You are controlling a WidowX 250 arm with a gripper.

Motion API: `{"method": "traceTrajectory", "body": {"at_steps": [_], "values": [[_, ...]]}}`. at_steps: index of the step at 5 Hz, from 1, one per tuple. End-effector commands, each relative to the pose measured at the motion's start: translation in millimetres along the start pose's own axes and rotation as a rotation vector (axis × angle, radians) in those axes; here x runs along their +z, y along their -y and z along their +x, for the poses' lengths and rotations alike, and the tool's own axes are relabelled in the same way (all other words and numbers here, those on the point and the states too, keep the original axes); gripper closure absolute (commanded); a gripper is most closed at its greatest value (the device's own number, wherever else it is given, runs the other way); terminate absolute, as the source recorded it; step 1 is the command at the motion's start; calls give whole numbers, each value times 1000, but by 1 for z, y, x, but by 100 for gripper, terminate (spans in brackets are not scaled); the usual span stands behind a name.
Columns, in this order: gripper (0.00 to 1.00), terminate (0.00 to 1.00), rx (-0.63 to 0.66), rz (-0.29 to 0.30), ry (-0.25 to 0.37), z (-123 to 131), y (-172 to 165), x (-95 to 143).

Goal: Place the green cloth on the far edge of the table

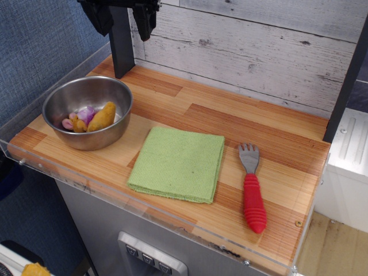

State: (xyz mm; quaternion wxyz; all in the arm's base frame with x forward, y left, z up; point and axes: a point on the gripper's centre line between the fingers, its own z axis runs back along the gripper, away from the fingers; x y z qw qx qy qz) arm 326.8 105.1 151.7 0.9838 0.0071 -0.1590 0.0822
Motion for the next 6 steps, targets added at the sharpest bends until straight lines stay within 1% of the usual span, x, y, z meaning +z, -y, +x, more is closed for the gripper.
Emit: {"method": "traceTrajectory", "body": {"at_steps": [1, 2, 3, 4, 5, 6], "values": [[0, 0, 0, 0, 0, 0, 0, 0], [0, 0, -40, -5, 4, -28, 11, 5], [0, 0, -69, -25, 8, -50, 24, 6], [0, 0, -97, -30, 10, -70, 31, 3], [0, 0, -143, -23, -24, -86, 42, -13], [0, 0, -179, -29, -15, -95, 57, -26]]}}
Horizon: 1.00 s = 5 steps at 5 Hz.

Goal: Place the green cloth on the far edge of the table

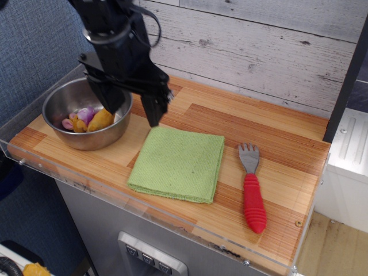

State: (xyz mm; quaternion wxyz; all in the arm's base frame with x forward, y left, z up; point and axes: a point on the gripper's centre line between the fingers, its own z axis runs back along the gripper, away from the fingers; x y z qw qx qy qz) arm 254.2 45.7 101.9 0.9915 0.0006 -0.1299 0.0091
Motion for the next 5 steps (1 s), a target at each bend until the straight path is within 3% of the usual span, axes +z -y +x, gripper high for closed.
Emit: {"method": "traceTrajectory", "body": {"at_steps": [1, 2, 4, 5], "values": [[0, 0, -65, 10, 17, 0, 23, -21], [0, 0, -50, -5, -9, 4, 22, -38], [0, 0, -39, 44, -23, 12, 14, -67], [0, 0, -50, 88, 3, 13, 17, -77]]}}
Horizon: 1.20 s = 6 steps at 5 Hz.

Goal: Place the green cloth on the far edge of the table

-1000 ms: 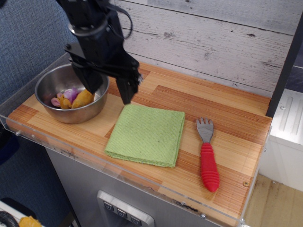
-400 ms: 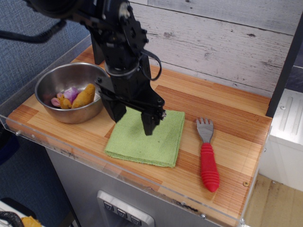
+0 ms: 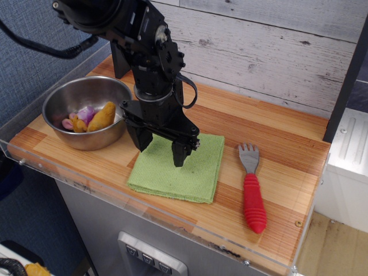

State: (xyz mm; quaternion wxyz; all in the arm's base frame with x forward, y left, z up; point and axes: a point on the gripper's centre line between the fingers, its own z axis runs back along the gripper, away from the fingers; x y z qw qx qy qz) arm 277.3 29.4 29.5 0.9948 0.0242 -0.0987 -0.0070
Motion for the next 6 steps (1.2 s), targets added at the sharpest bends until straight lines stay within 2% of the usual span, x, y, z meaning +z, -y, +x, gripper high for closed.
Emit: {"method": "traceTrajectory", "body": {"at_steps": [1, 3, 6], "values": [[0, 0, -1, 53, 76, 10, 4, -8], [0, 0, 35, 34, 42, 12, 6, -19], [0, 0, 62, 15, 19, 44, 7, -30]]}}
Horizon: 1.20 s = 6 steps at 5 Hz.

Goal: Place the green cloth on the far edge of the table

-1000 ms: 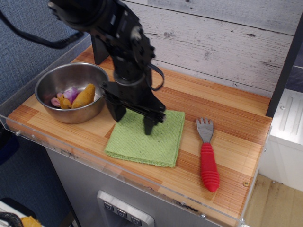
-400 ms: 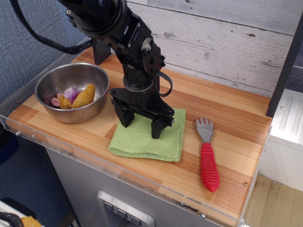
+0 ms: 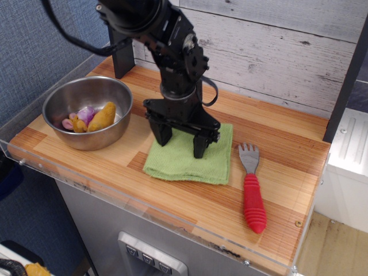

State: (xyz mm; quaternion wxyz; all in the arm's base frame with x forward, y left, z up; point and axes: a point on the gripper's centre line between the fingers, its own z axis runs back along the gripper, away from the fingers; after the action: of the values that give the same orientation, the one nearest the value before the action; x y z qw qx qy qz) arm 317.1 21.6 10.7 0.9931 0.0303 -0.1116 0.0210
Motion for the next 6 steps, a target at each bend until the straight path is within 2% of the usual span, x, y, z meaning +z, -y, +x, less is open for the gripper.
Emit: {"method": "traceTrajectory", "body": {"at_steps": [1, 4, 5, 6], "values": [[0, 0, 3, 0, -2, 25, 2, -8], [0, 0, 5, -7, 23, 74, 16, -18], [0, 0, 14, -29, 30, 86, 17, -15], [0, 0, 23, -34, 29, 86, 15, -12]]}}
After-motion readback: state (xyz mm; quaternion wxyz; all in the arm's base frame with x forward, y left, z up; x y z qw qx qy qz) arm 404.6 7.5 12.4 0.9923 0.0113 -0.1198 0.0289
